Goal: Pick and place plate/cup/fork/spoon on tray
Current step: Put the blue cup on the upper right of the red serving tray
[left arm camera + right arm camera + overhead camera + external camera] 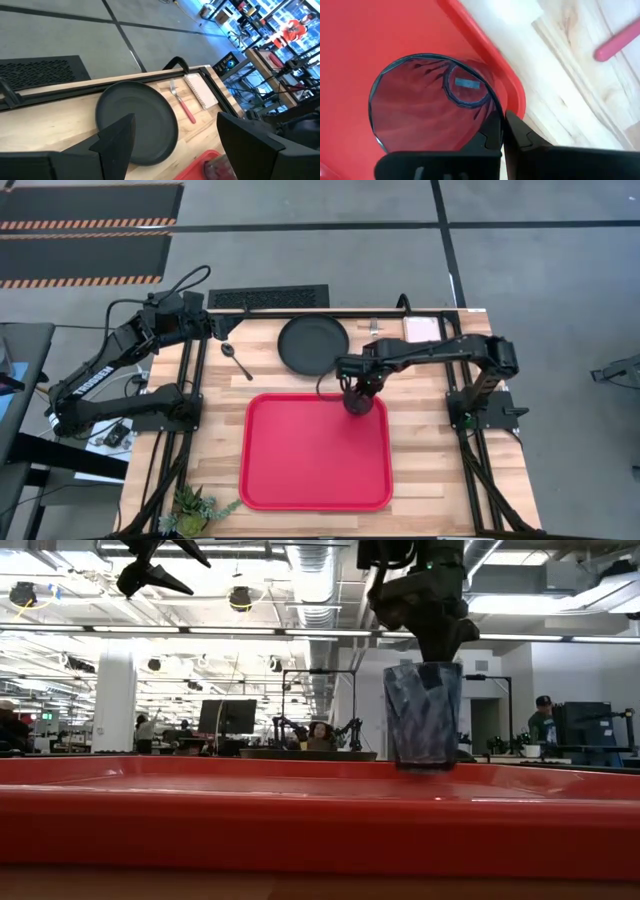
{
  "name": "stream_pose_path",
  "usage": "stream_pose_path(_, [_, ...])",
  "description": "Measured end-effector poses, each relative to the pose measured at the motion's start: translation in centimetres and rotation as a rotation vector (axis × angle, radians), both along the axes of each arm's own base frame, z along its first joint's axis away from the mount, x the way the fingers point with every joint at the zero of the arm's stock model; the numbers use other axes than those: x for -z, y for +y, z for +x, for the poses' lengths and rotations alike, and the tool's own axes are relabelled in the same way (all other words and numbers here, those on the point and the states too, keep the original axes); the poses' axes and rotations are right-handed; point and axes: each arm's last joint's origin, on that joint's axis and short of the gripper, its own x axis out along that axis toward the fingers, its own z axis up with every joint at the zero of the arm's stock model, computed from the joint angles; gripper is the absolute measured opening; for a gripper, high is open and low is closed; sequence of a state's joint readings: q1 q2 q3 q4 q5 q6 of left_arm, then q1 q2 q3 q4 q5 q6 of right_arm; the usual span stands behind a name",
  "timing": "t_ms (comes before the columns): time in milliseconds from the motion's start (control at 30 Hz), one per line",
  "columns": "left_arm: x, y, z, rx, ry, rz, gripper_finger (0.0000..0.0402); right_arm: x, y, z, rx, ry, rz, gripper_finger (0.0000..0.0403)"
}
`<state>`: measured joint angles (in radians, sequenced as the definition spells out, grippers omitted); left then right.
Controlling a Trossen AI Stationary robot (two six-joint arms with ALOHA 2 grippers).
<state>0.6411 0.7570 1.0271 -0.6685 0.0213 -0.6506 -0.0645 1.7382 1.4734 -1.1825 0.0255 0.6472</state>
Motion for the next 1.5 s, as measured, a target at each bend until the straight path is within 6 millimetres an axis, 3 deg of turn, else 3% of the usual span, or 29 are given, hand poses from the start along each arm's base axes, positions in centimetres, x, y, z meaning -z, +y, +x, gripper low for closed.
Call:
stream_pose_path(400, [0.0,0.0,0.0,0.006,0.009,0.012,0.0265,2.2,1.3,-0.1,0.021,-0.012,0.011,0.0011])
stream_pose_path(1033, [0.0,0.0,0.0,-0.002,0.004,0.002,0.0265,2.4,-0.2,-0.5,0.006,0.030,-0.042,0.0015])
stream_pose_path(1500, [0.0,0.0,0.0,-0.001,0.004,0.002,0.0265,2.7,-0.1,-0.5,0.022,0.041,-0.061,0.0082])
